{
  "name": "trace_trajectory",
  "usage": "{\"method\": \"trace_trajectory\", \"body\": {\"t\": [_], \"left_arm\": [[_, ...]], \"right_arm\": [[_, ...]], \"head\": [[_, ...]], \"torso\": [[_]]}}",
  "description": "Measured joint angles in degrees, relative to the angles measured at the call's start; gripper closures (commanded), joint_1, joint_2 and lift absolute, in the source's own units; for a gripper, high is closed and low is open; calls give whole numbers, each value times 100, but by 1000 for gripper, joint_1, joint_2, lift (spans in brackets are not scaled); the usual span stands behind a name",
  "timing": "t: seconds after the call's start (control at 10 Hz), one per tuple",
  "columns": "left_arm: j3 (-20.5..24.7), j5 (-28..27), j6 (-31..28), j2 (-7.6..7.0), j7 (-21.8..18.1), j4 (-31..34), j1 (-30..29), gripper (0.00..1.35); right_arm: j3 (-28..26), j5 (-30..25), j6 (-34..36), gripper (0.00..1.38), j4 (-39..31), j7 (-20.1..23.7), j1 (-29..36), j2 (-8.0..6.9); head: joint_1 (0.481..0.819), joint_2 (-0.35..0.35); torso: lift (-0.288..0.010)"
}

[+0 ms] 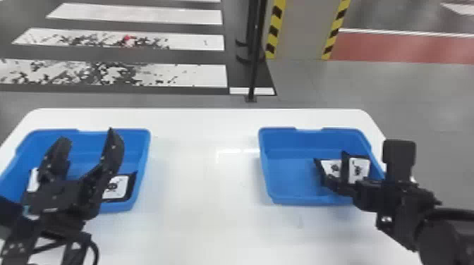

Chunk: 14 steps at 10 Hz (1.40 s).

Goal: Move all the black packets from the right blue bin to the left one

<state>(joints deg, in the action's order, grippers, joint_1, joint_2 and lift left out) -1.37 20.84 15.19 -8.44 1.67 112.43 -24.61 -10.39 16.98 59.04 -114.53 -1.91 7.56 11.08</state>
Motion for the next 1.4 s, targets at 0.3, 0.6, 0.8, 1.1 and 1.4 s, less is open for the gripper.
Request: {"method": "trace_trajectory", "body": {"t": [0.3,0.6,0.8,1.1,1.4], "left_arm": [[0,45,-9,-13,-17,0,-13,229],[11,86,-44,-18,-20,0,-2,231],[12,96,-55,-11,-17,0,-5,246],[5,98,-56,-9,-18,-13,-13,248],[-26,105,-16,-9,-19,-14,0,248]], "right_arm": [[-5,151,230,935,28,-104,5,6],[3,360,-95,1145,73,-82,4,7],[19,521,-682,1148,143,31,65,7],[65,673,-1098,1148,44,131,125,8],[100,738,-1084,397,-778,65,372,10]], "head": [[695,-84],[695,-73],[695,-62],[695,-49],[695,-31]], "torso": [[-168],[-168],[-168],[-168],[-168]]}}
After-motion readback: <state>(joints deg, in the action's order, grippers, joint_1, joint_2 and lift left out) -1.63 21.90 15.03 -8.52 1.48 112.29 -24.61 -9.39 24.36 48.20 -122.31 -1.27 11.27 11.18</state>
